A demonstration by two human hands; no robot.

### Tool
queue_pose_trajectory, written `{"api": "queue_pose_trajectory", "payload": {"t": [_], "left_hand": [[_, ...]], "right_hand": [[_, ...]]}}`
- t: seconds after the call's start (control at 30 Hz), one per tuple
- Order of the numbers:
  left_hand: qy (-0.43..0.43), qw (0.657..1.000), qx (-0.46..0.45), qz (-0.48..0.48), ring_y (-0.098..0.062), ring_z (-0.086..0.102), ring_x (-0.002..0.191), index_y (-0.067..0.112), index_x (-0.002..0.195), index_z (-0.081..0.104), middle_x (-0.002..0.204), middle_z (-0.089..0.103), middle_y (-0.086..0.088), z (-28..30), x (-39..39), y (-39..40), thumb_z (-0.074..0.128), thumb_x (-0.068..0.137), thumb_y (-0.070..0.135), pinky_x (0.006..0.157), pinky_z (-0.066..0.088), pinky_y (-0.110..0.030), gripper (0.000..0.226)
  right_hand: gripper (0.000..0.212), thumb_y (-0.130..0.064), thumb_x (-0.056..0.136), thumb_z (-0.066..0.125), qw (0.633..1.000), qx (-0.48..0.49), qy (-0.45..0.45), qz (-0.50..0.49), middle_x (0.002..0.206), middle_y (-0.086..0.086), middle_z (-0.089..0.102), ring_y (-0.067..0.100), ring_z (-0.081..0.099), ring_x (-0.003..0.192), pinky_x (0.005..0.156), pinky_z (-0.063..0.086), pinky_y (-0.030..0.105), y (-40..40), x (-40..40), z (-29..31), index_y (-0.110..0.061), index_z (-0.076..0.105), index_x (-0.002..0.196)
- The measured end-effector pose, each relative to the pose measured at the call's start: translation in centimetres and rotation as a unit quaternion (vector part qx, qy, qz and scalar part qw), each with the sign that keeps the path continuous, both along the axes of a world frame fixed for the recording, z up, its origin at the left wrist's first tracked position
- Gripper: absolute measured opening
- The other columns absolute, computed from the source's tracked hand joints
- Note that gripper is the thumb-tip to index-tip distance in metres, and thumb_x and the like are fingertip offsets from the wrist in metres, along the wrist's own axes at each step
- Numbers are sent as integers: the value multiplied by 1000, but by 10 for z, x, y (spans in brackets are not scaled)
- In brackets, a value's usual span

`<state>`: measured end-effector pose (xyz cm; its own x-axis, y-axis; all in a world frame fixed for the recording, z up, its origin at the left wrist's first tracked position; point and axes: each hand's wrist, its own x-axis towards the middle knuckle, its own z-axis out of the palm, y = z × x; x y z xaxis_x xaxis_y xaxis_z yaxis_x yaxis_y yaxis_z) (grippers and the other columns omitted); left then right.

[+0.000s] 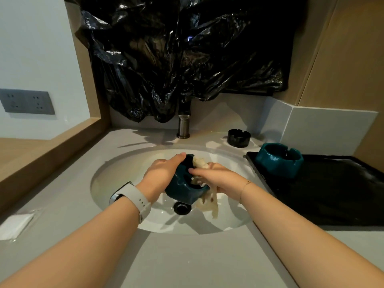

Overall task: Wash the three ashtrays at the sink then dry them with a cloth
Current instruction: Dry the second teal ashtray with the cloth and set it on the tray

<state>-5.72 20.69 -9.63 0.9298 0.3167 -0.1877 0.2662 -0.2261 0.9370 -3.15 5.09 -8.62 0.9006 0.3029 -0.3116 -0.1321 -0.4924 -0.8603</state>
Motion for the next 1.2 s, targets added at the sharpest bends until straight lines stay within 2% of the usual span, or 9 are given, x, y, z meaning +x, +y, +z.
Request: {"api": "queue_pose_trajectory", "payload": {"t": [0.1,0.33,0.47,0.57,0.7,0.9,1.07,1.17,1.2], "left_hand": [[4,1000,-24,-15,-29,67,90,16,111,61,98,70,-11,4,-4,7,59,85,63,86,57,-40,54],[8,997,41,-58,-28,68,88,16,86,63,91,69,-10,13,-11,-20,62,87,55,87,57,-41,39],[-3,996,70,-45,-29,67,89,13,88,66,90,70,-12,11,-11,-21,58,85,63,92,54,-44,51],[3,997,75,-31,-29,69,87,13,91,68,89,73,-12,6,-12,-16,56,80,71,92,54,-45,60],[-13,998,47,-29,-31,69,87,13,91,69,89,73,-12,5,-12,-12,61,79,68,92,55,-47,56],[-12,997,69,-44,-30,69,88,10,95,68,89,72,-13,12,-12,-13,59,86,61,88,55,-43,53],[-79,977,192,-39,-20,56,67,10,79,61,71,60,-5,12,-17,-22,52,88,63,57,38,-30,55],[-129,968,215,25,-22,60,76,11,88,64,78,64,-4,14,-19,-23,51,89,62,61,40,-30,53],[-146,962,223,54,-22,60,79,12,93,65,80,64,-2,16,-19,-22,50,90,62,64,42,-30,52]], "right_hand": [[34,-37,92,55,999,27,25,11,112,13,69,31,65,102,92,54,40,0,1,-1,-13,60,116],[16,-32,83,64,945,-221,-230,-69,85,6,64,23,61,79,60,47,26,1,10,-1,-16,61,79],[33,-47,83,63,968,-204,-133,-62,92,7,66,23,63,83,70,49,30,-1,11,-1,-13,60,84],[16,-23,94,55,973,-220,-71,23,95,6,56,20,51,87,75,42,28,5,6,-8,-8,59,100],[25,-10,96,48,972,-228,-51,2,92,8,53,22,49,87,75,41,28,7,2,-2,-2,53,120],[7,-15,85,58,973,-192,-104,-72,77,5,61,24,62,79,72,53,32,6,9,-11,-11,61,90],[18,-18,82,59,953,-233,-165,-104,70,4,52,27,57,79,61,42,28,1,1,-1,-16,48,68],[7,-17,80,60,986,-109,-47,-116,79,9,62,28,63,81,72,52,31,11,-1,-4,-11,58,83],[18,-19,78,61,993,-31,19,-116,87,13,68,31,67,85,80,56,37,15,-3,-7,-10,62,94]]}}
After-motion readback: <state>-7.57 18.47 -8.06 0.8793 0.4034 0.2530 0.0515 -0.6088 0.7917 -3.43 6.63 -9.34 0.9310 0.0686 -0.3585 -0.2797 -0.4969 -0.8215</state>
